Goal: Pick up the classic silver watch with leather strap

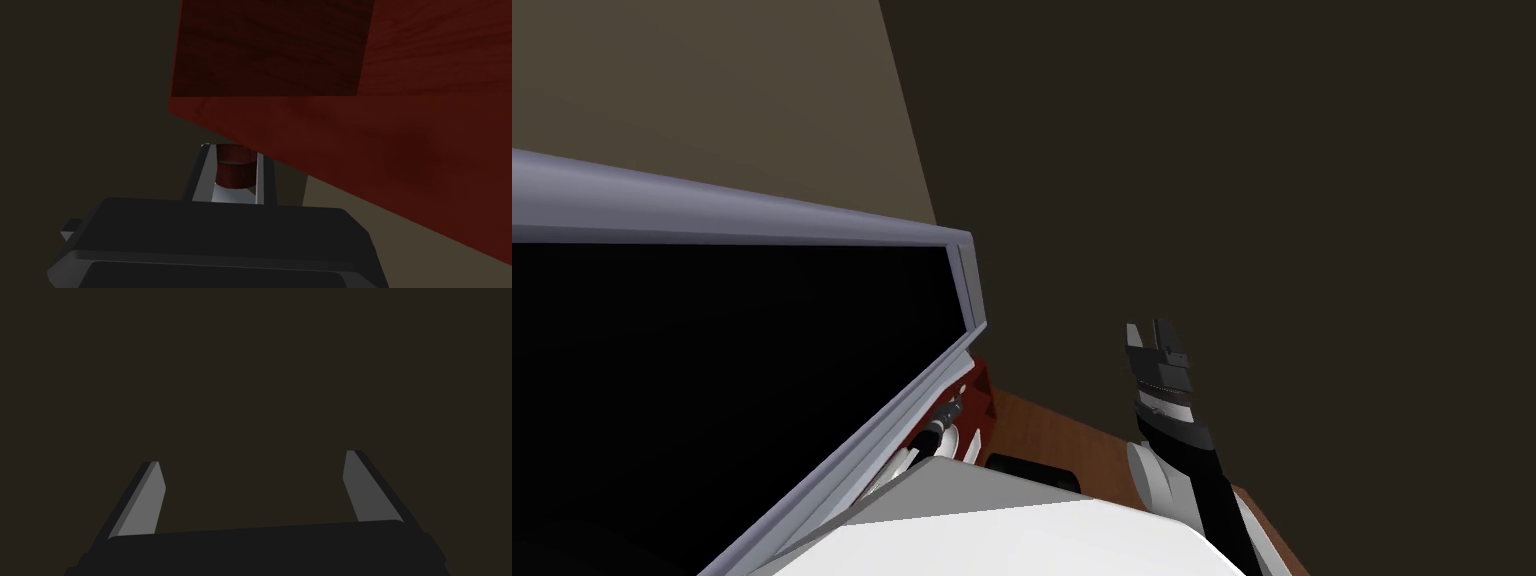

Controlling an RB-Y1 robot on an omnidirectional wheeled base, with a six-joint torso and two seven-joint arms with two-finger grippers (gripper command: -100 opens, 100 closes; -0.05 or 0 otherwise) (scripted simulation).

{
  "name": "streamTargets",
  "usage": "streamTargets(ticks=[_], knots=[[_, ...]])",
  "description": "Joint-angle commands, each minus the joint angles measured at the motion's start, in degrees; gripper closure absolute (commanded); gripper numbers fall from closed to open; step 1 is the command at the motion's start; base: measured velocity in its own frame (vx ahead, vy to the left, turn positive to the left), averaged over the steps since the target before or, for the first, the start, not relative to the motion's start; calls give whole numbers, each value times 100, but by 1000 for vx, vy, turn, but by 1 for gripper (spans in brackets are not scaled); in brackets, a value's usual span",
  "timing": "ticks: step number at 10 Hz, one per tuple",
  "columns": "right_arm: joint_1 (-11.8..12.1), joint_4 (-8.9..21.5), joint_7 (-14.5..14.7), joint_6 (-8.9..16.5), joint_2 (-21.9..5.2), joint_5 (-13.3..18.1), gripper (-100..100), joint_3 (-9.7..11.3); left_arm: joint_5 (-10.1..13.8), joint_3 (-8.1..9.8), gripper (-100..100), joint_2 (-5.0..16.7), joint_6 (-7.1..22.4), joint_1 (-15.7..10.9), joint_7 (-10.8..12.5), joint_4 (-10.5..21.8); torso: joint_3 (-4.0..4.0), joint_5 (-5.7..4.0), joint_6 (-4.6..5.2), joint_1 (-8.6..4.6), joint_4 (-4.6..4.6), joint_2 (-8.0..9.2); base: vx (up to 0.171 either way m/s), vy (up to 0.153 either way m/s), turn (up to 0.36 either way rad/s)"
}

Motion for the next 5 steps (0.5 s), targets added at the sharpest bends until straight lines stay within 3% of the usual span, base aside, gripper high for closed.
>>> streamTargets(ticks=[1, 2, 3, 4, 5], knots=[[0, 0, 0, 0, 0, 0, 0, 0, -286, 58, 100, -286, 206, 277, 166, -286, 0, 0, 0, 0, 0, 0, 0, 64, -85], [0, 0, 0, 0, 0, 0, 0, 0, -383, 58, 100, -296, 206, 277, 166, -574, -1, 4, -3, 6, -5, 3, -14, 65, -34], [0, 0, 0, 0, 0, 0, 0, 0, -586, 140, 100, -539, 371, 520, 302, -739, 1, -1, -1, 10, 1, 1, -14, 89, -77], [0, 0, 0, 0, 0, 0, 0, 0, -731, 140, 100, -581, 371, 520, 302, -920, 0, 3, -5, 18, -3, 4, -10, 78, -33], [0, 0, 0, 0, 0, 0, 0, 0, -731, 140, 100, -581, 371, 520, 302, -1003, 0, 1, -3, 14, 0, 0, -1, 33, 8]])
